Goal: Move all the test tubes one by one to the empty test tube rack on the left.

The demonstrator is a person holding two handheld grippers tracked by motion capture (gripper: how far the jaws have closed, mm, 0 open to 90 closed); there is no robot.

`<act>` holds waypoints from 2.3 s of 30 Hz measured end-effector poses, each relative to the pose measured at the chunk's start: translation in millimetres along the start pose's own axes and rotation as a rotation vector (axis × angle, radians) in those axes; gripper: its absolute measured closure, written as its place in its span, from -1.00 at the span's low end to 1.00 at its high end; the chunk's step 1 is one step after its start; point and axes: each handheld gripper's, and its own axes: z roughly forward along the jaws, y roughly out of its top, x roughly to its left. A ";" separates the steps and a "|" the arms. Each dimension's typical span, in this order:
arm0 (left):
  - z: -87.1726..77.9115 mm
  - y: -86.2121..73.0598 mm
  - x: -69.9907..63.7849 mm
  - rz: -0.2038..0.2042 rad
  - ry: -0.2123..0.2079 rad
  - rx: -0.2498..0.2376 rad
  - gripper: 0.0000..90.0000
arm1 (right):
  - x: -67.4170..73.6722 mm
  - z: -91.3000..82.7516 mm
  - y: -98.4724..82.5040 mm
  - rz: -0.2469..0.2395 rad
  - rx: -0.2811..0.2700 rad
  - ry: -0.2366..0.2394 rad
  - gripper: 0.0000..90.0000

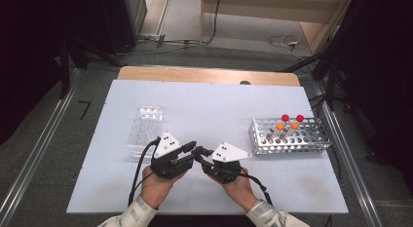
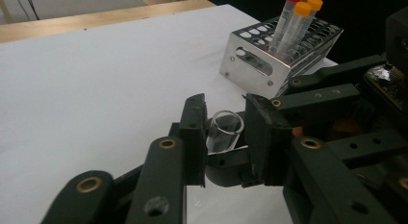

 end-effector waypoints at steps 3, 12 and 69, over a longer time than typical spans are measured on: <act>-0.2 0.0 0.3 0.002 0.004 0.002 0.64 | 0.2 -0.2 0.0 -0.003 -0.002 0.000 0.62; -1.7 0.4 1.8 0.002 0.001 0.002 0.69 | 0.3 -0.3 0.0 -0.002 -0.002 0.014 0.42; -90.1 16.1 89.6 -0.117 0.270 -0.102 0.69 | -14.5 -11.0 -4.3 0.041 0.036 -0.012 -0.41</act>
